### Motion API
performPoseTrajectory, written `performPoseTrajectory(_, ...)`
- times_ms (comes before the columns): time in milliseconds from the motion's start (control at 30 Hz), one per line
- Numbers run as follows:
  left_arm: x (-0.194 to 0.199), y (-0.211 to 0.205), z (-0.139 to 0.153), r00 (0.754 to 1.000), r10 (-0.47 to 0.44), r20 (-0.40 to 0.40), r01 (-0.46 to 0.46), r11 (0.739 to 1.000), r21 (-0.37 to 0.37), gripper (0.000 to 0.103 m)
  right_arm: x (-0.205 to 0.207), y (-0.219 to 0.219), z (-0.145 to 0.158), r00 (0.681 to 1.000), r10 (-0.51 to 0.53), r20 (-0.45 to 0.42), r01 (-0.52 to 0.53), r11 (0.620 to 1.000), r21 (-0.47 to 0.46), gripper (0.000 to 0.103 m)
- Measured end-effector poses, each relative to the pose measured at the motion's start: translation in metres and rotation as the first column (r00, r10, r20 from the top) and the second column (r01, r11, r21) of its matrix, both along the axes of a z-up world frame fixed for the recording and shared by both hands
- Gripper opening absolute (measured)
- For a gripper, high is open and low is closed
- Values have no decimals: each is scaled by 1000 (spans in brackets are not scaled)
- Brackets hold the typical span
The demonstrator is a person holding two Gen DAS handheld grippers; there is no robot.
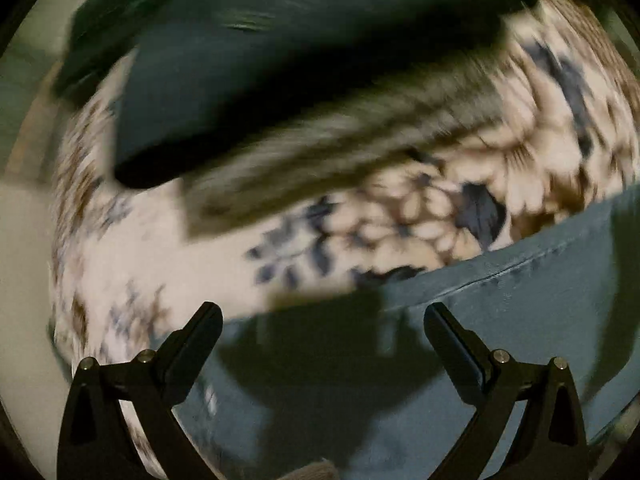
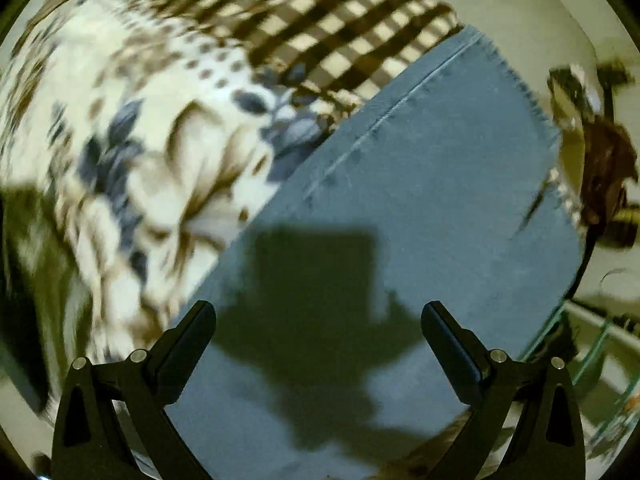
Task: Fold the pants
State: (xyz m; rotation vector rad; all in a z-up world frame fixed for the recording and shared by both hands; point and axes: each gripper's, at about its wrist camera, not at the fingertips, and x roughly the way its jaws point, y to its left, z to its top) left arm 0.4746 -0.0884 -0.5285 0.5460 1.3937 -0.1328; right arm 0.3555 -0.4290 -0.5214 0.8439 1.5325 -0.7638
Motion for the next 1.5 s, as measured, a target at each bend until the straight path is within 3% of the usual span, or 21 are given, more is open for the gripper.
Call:
performPoseTrajectory(133,-3,-22,-31,979,-196,-49,196,981,4,103,14,-23,-39,995,-100,-1,100,995,25,103)
performPoseTrajectory(233,-4,-29,-44,959,-273,-81,274,962,-2,99,26,-34,-60,992,-130,-2,130,991,20,103)
performPoseTrajectory(300,0,-30,-45,947,-300,-115,294,954,-61,83,34,-38,-77,991,-131,-21,132,991,13,97)
performPoseTrajectory(367,1,-30,-40,937,-318,-145,296,943,-151,42,41,-38,-89,990,-132,-39,133,991,12,91)
performPoseTrajectory(400,-1,-33,-37,932,-332,-145,305,935,-179,31,44,-38,-93,991,-129,-38,129,992,2,82)
performPoseTrajectory(433,-4,-35,-31,929,-349,-127,324,929,-180,9,45,-37,-95,992,-122,-36,122,993,-13,74)
performPoseTrajectory(467,-5,-38,-28,927,-356,-115,335,927,-167,5,46,-35,-95,994,-107,-26,106,994,-36,59)
performPoseTrajectory(500,-6,-38,-24,927,-361,-105,342,926,-161,4,47,-32,-94,995,-97,-16,96,994,-46,50)
performPoseTrajectory(533,-6,-39,-18,928,-360,-91,344,926,-158,1,47,-29,-94,997,-78,1,78,995,-65,27)
performPoseTrajectory(567,-5,-39,-11,934,-350,-74,336,928,-159,1,45,-23,-93,998,-69,5,69,995,-77,10)
performPoseTrajectory(800,-18,-20,64,965,-255,55,261,948,-179,0,21,-16,-71,992,-15,126,23,997,-69,5)
performPoseTrajectory(933,-54,-4,107,974,-191,118,212,957,-196,0,-4,-8,-46,981,31,189,-18,997,-71,5)
performPoseTrajectory(1000,-108,-9,104,977,-150,149,180,962,-208,0,-23,-2,-29,975,38,219,-25,998,-61,5)
performPoseTrajectory(1233,-209,-10,116,983,-30,179,69,974,-215,0,-136,-10,41,961,38,275,-34,999,-20,5)
performPoseTrajectory(1400,-273,-9,95,993,36,112,-10,975,-223,0,-212,-7,38,968,43,246,-42,999,-8,5)
performPoseTrajectory(1500,-302,-8,69,996,58,60,-44,977,-210,0,-249,-7,16,976,23,214,-27,999,17,5)
